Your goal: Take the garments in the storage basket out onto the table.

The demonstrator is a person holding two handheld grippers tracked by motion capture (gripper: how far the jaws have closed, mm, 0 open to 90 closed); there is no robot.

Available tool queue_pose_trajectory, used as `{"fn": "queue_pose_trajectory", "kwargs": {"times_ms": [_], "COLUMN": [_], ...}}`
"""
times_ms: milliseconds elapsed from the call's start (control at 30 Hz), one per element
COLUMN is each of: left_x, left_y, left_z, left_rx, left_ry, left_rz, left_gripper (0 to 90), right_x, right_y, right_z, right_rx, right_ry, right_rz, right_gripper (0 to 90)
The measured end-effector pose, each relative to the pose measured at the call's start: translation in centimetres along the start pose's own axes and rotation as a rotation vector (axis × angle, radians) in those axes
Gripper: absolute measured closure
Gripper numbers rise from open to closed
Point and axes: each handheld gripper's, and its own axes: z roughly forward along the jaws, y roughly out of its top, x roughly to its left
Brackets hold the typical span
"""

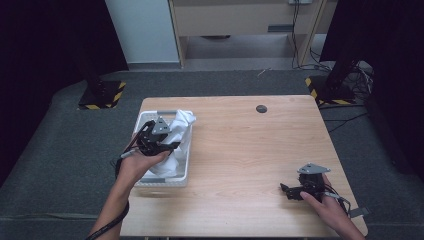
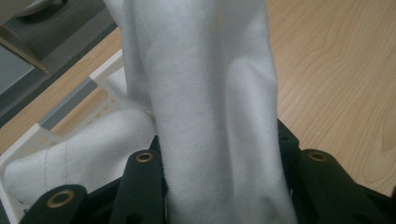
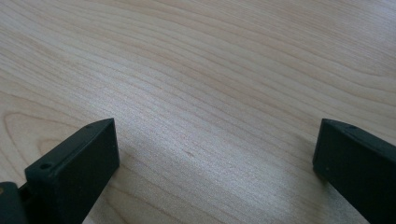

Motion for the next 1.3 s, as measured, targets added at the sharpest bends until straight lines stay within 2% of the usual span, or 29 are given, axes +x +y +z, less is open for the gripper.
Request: {"fn": "queue_pose_trajectory", "kwargs": {"times_ms": [333,733,1300], "left_x": [-1.0,-2.9,-4.9], "left_y": [1.0,2.9,4.4], "left_z": [-0.2,-0.1,1.4], "left_rx": [-0.015,-0.025,-0.051], "left_ry": [-0.010,-0.038,-0.089], "left_rz": [0.031,0.079,0.087], "left_gripper": [59.6,59.7,59.6], "right_x": [0.0,0.0,0.0], "right_y": [0.0,0.0,0.0], "right_z": [0.0,0.0,0.0], "right_rx": [0.000,0.000,0.000], "right_ry": [0.000,0.000,0.000], "right_rz": [0.000,0.000,0.000], "right_gripper": [0.3,0.3,0.3]}}
